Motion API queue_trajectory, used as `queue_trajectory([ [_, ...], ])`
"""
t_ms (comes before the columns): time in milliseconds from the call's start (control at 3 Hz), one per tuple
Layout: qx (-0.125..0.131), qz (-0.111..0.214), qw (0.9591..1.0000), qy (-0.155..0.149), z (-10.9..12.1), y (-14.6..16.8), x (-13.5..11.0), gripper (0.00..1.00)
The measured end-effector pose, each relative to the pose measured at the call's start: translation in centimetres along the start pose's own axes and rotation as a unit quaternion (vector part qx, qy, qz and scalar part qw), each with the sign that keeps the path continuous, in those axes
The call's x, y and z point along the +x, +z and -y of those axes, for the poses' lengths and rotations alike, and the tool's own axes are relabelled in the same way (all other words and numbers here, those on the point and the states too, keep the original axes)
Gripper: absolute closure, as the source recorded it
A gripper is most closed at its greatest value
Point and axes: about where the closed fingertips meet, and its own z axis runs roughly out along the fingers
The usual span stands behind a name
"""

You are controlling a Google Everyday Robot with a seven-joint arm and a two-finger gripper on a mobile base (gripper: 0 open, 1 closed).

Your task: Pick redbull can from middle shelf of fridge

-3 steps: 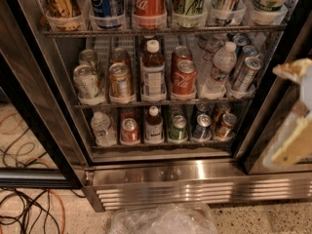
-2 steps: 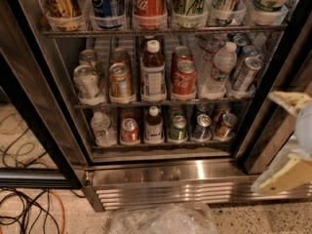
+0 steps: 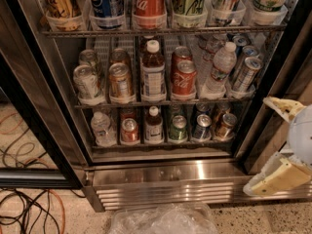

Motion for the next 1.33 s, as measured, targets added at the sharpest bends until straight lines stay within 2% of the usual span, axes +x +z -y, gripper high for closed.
queue_trajectory([
  [333,0.012,0.038,0.9986,0.034,1.1,1.1,-1.0,0.0],
  [667,0.044,0.103,0.9874,0.112,2.7,3.2,-2.1,0.0],
  [1000,0.085,0.159,0.9702,0.162,4.0,5.4,-3.6,0.0],
  [1333,0.122,0.204,0.9487,0.208,5.4,7.0,-5.3,0.0],
])
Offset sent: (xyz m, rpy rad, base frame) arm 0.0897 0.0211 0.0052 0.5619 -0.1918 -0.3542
